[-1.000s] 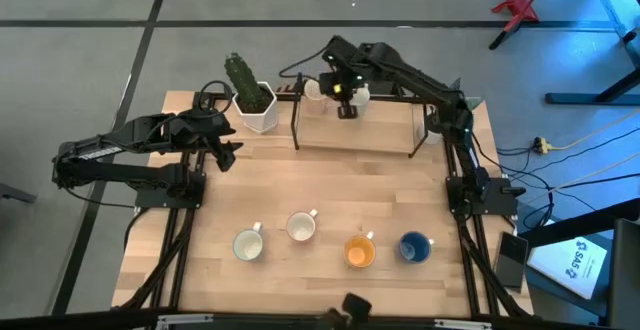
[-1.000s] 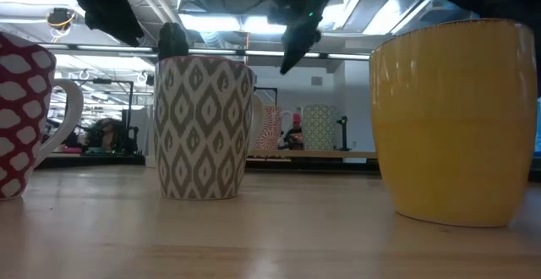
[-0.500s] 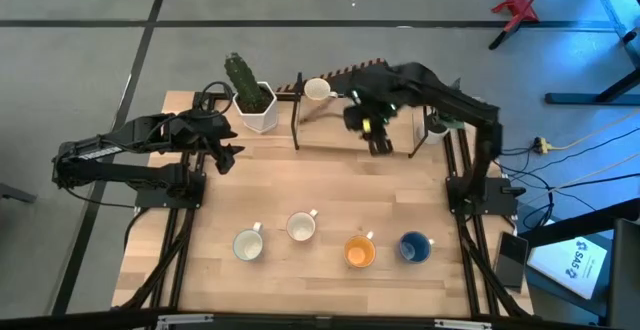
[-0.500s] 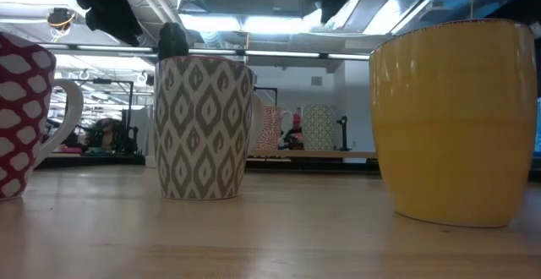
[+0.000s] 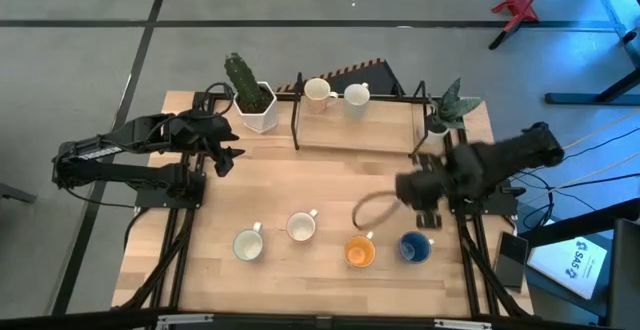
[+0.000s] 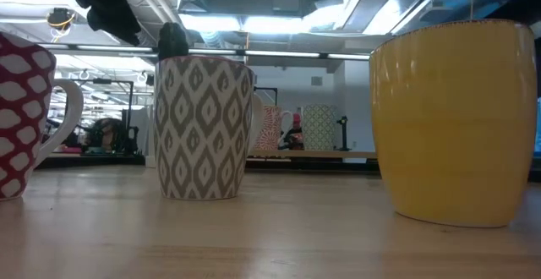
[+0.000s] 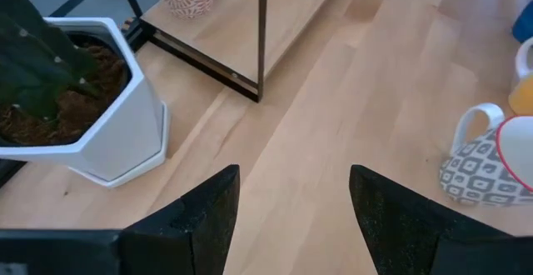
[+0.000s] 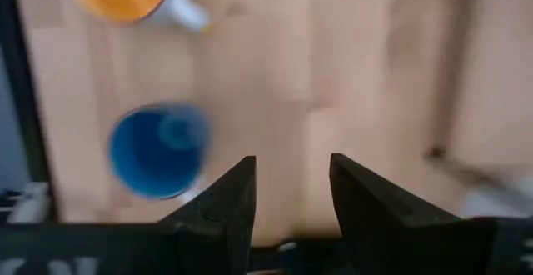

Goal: Place coffee mugs
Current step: Put the dark blue mug on the shelf

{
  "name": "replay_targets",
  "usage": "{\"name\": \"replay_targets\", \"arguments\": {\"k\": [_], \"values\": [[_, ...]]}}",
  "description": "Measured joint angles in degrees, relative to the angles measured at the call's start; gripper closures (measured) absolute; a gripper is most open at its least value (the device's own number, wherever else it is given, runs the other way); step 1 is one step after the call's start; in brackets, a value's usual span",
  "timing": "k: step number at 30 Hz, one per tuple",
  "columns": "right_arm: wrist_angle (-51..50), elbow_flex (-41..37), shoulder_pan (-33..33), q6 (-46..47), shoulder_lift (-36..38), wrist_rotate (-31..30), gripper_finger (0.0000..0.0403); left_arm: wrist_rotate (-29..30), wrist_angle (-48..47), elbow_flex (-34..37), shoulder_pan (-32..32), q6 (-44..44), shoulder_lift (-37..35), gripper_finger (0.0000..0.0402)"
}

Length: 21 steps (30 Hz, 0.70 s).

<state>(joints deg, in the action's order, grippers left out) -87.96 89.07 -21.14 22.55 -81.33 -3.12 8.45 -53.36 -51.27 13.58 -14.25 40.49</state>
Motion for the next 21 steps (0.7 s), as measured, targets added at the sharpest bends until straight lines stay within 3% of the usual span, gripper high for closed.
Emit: {"name": "replay_targets", "arguments": {"k": [5, 9, 21], "values": [[8.36, -10.16, -11.48, 14.72, 2.54, 1.17, 0.0262, -0.48, 0.02, 0.00, 0.00, 1.30, 0.00, 0.0179], [10.13, -14.84, -16.09, 21.43, 2.59, 1.10, 0.0262, -0.47, 0.06, 0.00, 0.01, 1.73, 0.00, 0.0179], [19.66, -23.59, -14.77, 20.60, 2.54, 1.06, 0.0262, -0.66, 0.09, -0.01, 0.01, 2.83, 0.00, 0.0179]]}}
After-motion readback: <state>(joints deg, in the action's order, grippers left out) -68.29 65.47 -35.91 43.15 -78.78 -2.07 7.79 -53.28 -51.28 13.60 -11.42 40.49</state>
